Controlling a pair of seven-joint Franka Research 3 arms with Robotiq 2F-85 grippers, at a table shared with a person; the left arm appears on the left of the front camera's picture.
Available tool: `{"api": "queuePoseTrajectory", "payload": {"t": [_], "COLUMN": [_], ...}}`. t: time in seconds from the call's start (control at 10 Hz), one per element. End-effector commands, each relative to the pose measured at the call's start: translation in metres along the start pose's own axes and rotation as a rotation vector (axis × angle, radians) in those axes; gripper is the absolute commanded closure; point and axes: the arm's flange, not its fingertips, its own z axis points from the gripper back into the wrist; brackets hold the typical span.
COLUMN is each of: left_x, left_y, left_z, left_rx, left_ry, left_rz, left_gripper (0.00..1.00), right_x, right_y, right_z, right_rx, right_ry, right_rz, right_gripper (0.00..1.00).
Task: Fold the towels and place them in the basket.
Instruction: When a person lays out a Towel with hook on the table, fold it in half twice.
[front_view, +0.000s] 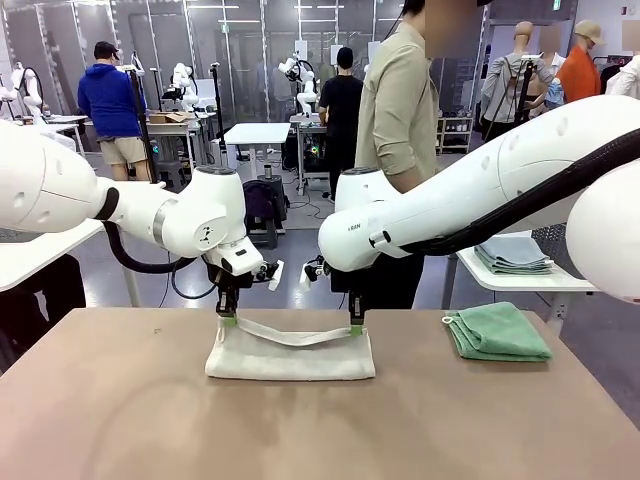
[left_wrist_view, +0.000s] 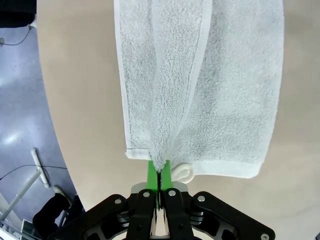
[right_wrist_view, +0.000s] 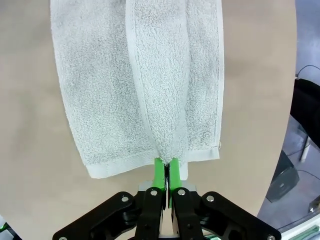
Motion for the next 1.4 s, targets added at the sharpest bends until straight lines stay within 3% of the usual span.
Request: {"api": "queuePoseTrajectory", "payload": {"t": [0.0, 0.3, 0.4, 0.5, 0.6, 0.7, 0.8, 0.9, 1.0, 1.1, 1.3], "left_x": [0.001, -0.005, -0.007, -0.009, -0.012, -0.014, -0.017, -0.020, -0.023, -0.031, -0.059], "left_y": [0.014, 0.021, 0.022, 0.023, 0.023, 0.023, 0.023, 0.021, 0.013, -0.001, -0.033], "left_z": [0.000, -0.008, -0.008, -0.007, -0.007, -0.005, -0.001, 0.006, 0.022, 0.050, 0.104], "left_rx": [0.006, 0.026, 0.040, 0.067, 0.101, 0.127, 0.146, 0.140, 0.116, 0.074, 0.027], "left_ry": [0.030, 0.018, 0.003, -0.009, -0.015, -0.022, -0.026, -0.025, -0.043, -0.068, -0.151], "left_rz": [-0.011, 0.000, -0.005, 0.000, 0.008, 0.019, 0.024, 0.022, 0.004, -0.004, -0.019], "left_gripper": [0.97, 0.97, 0.80, 0.78, 0.61, 0.58, 0.41, 0.39, 0.23, 0.24, 0.24], "right_x": [-0.002, -0.001, 0.000, -0.001, -0.001, -0.002, -0.003, -0.005, -0.007, -0.011, -0.024], "right_y": [-0.007, -0.016, -0.018, -0.019, -0.020, -0.021, -0.021, -0.020, -0.013, 0.003, 0.043], "right_z": [0.001, -0.003, -0.003, -0.002, -0.002, 0.000, 0.002, 0.009, 0.022, 0.048, 0.100], "right_rx": [-0.023, -0.037, -0.043, -0.060, -0.086, -0.102, -0.103, -0.073, -0.057, -0.020, 0.001], "right_ry": [0.028, 0.026, 0.016, 0.009, 0.002, -0.004, -0.005, -0.001, -0.002, -0.022, -0.048], "right_rz": [-0.045, -0.065, -0.064, -0.065, -0.069, -0.072, -0.074, -0.080, -0.077, -0.093, -0.224], "right_gripper": [0.96, 0.96, 0.81, 0.76, 0.61, 0.56, 0.41, 0.36, 0.21, 0.16, 0.16]}}
